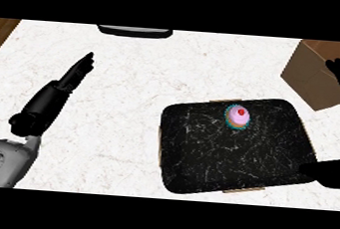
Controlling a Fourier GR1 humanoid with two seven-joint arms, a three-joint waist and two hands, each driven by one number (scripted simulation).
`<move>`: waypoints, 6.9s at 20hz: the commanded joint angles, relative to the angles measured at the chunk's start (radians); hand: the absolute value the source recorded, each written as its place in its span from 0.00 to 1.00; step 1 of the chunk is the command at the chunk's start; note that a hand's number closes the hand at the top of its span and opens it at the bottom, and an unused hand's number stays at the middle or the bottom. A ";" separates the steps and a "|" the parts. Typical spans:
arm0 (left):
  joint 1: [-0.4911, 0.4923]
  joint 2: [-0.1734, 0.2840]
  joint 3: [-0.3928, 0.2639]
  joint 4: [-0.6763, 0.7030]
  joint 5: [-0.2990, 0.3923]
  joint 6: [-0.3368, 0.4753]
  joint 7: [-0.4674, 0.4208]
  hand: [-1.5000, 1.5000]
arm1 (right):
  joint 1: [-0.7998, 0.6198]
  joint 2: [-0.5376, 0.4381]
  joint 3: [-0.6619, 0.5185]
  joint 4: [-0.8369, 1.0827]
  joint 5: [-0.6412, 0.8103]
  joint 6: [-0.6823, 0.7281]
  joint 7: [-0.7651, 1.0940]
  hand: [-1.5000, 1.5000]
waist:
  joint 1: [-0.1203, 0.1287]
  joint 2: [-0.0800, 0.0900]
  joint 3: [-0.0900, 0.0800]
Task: Pick the cupcake from the tray and place it in the cardboard box
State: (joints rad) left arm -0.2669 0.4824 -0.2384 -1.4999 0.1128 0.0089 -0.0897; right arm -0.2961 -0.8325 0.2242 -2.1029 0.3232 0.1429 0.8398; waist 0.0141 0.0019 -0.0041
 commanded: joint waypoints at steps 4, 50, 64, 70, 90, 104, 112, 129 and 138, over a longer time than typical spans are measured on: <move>-0.040 -0.026 0.003 0.033 -0.011 -0.016 0.002 0.50 | -0.269 0.071 0.184 0.108 -0.071 0.254 0.276 0.00 | 0.018 0.004 0.000; 0.049 -0.091 0.098 -0.037 -0.109 -0.075 0.008 0.50 | -0.351 0.487 0.267 0.676 0.246 0.296 0.264 0.00 | -0.013 -0.003 0.004; -0.007 -0.169 0.119 0.006 -0.172 -0.089 0.022 0.50 | -0.289 0.591 0.187 0.760 0.400 0.282 0.189 0.00 | -0.015 -0.001 0.004; 0.075 -0.133 0.181 -0.039 -0.145 -0.165 -0.006 0.50 | -0.210 0.553 0.232 0.744 0.502 0.247 -0.025 1.00 | -0.012 -0.002 0.004; 0.042 -0.191 0.160 -0.058 -0.190 -0.165 0.022 0.50 | -0.602 0.644 0.118 1.225 0.554 -0.124 -0.726 1.00 | 0.017 0.006 0.005; 0.040 -0.180 0.204 -0.031 -0.195 -0.170 0.023 0.50 | -0.786 0.534 -0.181 1.077 0.529 -0.185 -0.428 1.00 | -0.019 -0.005 0.004; 0.070 -0.170 0.208 -0.043 -0.184 -0.216 0.008 0.50 | -0.806 0.396 -0.332 1.259 0.539 -0.301 -0.449 1.00 | 0.005 0.002 0.004; 0.009 -0.216 0.200 -0.051 -0.205 -0.202 0.067 0.50 | -0.829 0.108 -0.388 1.769 0.536 0.032 -0.776 1.00 | 0.020 0.011 0.005; 0.059 -0.218 0.202 -0.037 -0.220 -0.207 0.008 0.50 | -0.789 0.088 -0.350 1.875 0.566 0.194 -0.971 0.00 | 0.021 0.012 0.006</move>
State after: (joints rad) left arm -0.2232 0.2725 -0.0352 -1.5457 -0.0986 -0.2032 -0.0745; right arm -1.1013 -0.7283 -0.1287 -0.2528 0.8927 0.2727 -0.0148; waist 0.0410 0.0160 0.0017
